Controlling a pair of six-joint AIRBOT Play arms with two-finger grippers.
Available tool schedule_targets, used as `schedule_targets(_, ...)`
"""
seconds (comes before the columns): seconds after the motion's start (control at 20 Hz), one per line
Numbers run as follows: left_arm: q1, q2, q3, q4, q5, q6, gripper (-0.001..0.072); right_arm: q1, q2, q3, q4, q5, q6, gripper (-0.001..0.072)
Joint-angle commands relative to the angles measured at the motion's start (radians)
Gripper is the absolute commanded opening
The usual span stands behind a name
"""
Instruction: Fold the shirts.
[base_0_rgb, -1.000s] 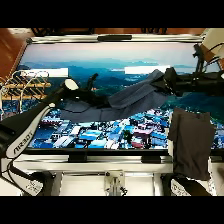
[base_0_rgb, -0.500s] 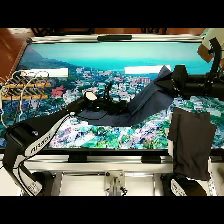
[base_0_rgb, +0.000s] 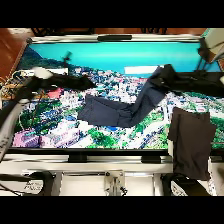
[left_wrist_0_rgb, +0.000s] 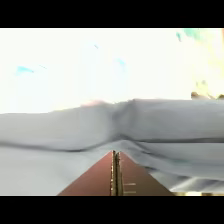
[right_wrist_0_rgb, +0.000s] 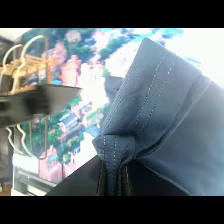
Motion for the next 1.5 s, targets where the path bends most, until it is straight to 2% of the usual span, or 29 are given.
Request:
schedule_targets(0.0,0.246,0.157,0.000,0.106,-0.146,0.001,0.0032,0.206,-0.119,0.000,-0.002,-0.240,-0.005,0.0073)
schedule_targets(0.1,0.369,0.227,0.000,0.108,-0.220,0.002,0.0032,0.320,-0.231,0.000,0.011,-0.380,-0.004,0.0073)
schedule_targets(0.25,0.489,0.323,-0.012,0.108,-0.293,0.005,0.0032,0.451,-0.407,0.000,0.113,-0.601,-0.006,0.0073)
schedule_targets(0.4,0.513,0.401,-0.043,0.108,-0.294,0.005,0.0033,0.545,-0.549,0.000,0.228,-0.765,-0.006,0.0073)
schedule_targets(0.5,0.500,0.430,-0.063,0.108,-0.293,0.005,0.0033,0.581,-0.609,0.000,0.309,-0.803,-0.006,0.0074)
schedule_targets(0.55,0.489,0.436,-0.072,0.108,-0.293,0.006,0.0032,0.598,-0.630,0.000,0.339,-0.814,-0.006,0.0118)
schedule_targets(0.6,0.475,0.436,-0.081,0.108,-0.293,0.016,0.0032,0.609,-0.641,0.000,0.348,-0.814,-0.014,0.0393)
schedule_targets(0.65,0.460,0.435,-0.093,0.108,-0.290,0.029,0.0032,0.613,-0.640,0.000,0.347,-0.798,-0.043,0.0579)
schedule_targets(0.8,0.425,0.435,-0.152,0.108,-0.263,0.028,0.0032,0.564,-0.598,0.000,0.340,-0.674,-0.178,0.0581)
schedule_targets(0.95,0.417,0.435,-0.208,0.108,-0.244,0.029,0.0033,0.446,-0.523,0.000,0.182,-0.476,-0.186,0.0581)
schedule_targets(1.05,0.418,0.435,-0.227,0.108,-0.245,0.050,0.0032,0.337,-0.472,0.000,-0.024,-0.302,-0.103,0.0581)
schedule_targets(1.2,0.418,0.435,-0.227,0.108,-0.244,0.051,0.0033,0.181,-0.447,-0.005,-0.419,0.038,0.103,0.0581)
schedule_targets(1.25,0.418,0.435,-0.227,0.108,-0.244,0.051,0.0032,0.152,-0.452,-0.028,-0.463,0.102,0.134,0.0581)
schedule_targets(1.3,0.418,0.435,-0.227,0.108,-0.241,0.051,0.0032,0.136,-0.457,-0.067,-0.441,0.117,0.119,0.0581)
schedule_targets(1.45,0.418,0.435,-0.227,0.107,-0.241,0.050,0.0033,0.140,-0.488,-0.154,-0.309,0.003,0.011,0.0607)
